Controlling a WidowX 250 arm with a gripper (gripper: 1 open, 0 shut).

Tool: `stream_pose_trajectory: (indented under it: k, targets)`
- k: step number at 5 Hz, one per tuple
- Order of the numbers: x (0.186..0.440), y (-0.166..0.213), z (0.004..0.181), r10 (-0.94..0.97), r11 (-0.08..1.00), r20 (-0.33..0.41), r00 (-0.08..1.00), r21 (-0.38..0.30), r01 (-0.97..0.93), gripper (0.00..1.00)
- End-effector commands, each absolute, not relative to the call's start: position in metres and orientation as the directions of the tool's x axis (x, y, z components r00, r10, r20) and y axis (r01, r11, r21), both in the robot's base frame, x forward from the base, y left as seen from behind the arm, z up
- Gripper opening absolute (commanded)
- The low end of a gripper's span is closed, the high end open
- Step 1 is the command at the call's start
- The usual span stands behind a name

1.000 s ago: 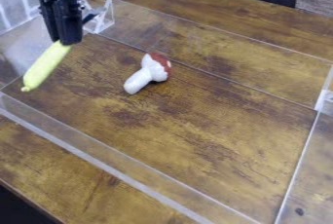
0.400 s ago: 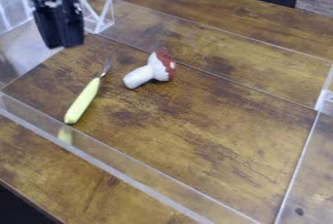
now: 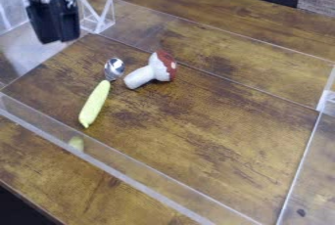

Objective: Move the green spoon to the left

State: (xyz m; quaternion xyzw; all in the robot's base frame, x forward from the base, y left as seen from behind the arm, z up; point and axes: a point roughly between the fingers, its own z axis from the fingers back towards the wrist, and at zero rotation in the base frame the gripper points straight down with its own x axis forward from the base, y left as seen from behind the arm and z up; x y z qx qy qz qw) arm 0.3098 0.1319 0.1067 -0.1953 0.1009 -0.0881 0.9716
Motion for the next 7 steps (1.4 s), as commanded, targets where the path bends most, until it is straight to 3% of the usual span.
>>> stream_pose_trajectory:
  k: [1, 4, 5, 6, 7]
  targets:
    - [0.317, 0.135, 0.109, -0.286, 0.9, -0.107, 0.952, -0.371, 0.229, 1.0]
    - [0.33, 0.102, 0.079, -0.528, 0.795, -0.084, 0.845, -0.399, 0.457, 1.0]
    - [0.328, 0.112, 0.069, -0.506, 0.805, -0.085, 0.859, -0.405, 0.434, 1.0]
    - [0.323, 0.126, 0.07, -0.475, 0.819, -0.083, 0.876, -0.406, 0.405, 0.0]
    - [0.33, 0.131, 0.061, -0.436, 0.835, -0.085, 0.896, -0.41, 0.368, 1.0]
